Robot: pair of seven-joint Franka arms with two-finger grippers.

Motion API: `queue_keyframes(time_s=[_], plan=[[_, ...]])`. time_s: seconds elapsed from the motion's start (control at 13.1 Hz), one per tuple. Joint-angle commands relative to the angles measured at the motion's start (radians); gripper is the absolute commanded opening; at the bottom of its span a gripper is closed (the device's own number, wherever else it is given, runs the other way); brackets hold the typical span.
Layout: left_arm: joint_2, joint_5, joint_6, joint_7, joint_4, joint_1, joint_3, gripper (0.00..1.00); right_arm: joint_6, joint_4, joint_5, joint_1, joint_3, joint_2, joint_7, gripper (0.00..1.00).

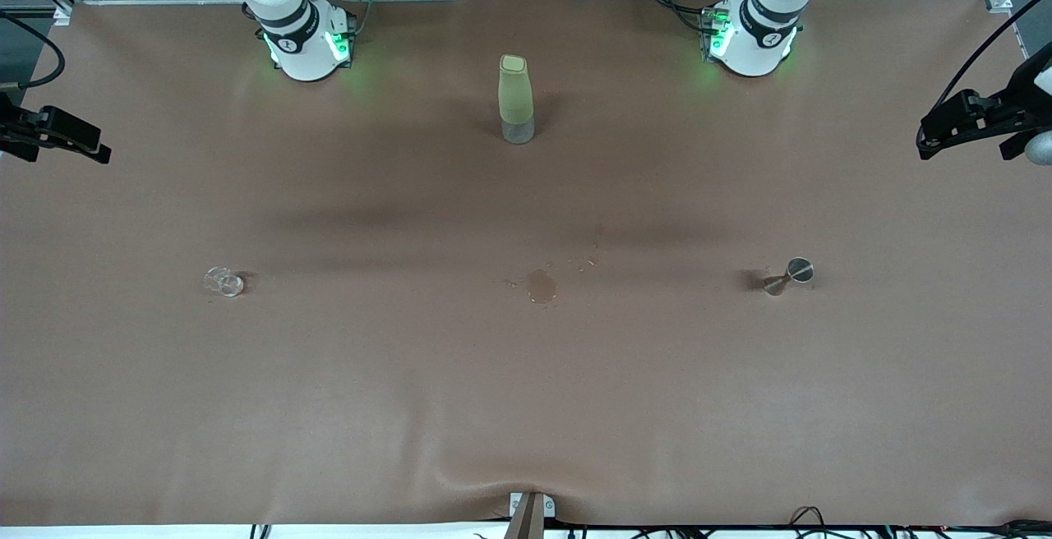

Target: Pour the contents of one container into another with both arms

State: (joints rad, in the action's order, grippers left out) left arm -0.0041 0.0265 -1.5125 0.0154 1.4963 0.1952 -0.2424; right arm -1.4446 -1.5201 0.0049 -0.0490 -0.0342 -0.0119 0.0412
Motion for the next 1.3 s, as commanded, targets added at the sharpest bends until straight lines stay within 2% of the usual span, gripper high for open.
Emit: queue_keyframes(time_s=[0.0,0.84,1.22], plan=[[-0.011,-0.016,-0.014,0.005,0.015,0.012,-0.011,1.0,0.004,0.009,-0.01,0.017,-0.007,0.003,-0.02,1.0],[-0.002,-0.011,-0.011,-0.025,0.001,0.01,-0.006,1.0,0.006,0.008,-0.002,0.014,-0.009,0.003,-0.023,1.0],[-0.004,-0.025,-0.012,-0.023,0.027,0.01,-0.011,1.0,0.004,0.005,-0.002,0.012,-0.009,0.004,-0.012,1.0]])
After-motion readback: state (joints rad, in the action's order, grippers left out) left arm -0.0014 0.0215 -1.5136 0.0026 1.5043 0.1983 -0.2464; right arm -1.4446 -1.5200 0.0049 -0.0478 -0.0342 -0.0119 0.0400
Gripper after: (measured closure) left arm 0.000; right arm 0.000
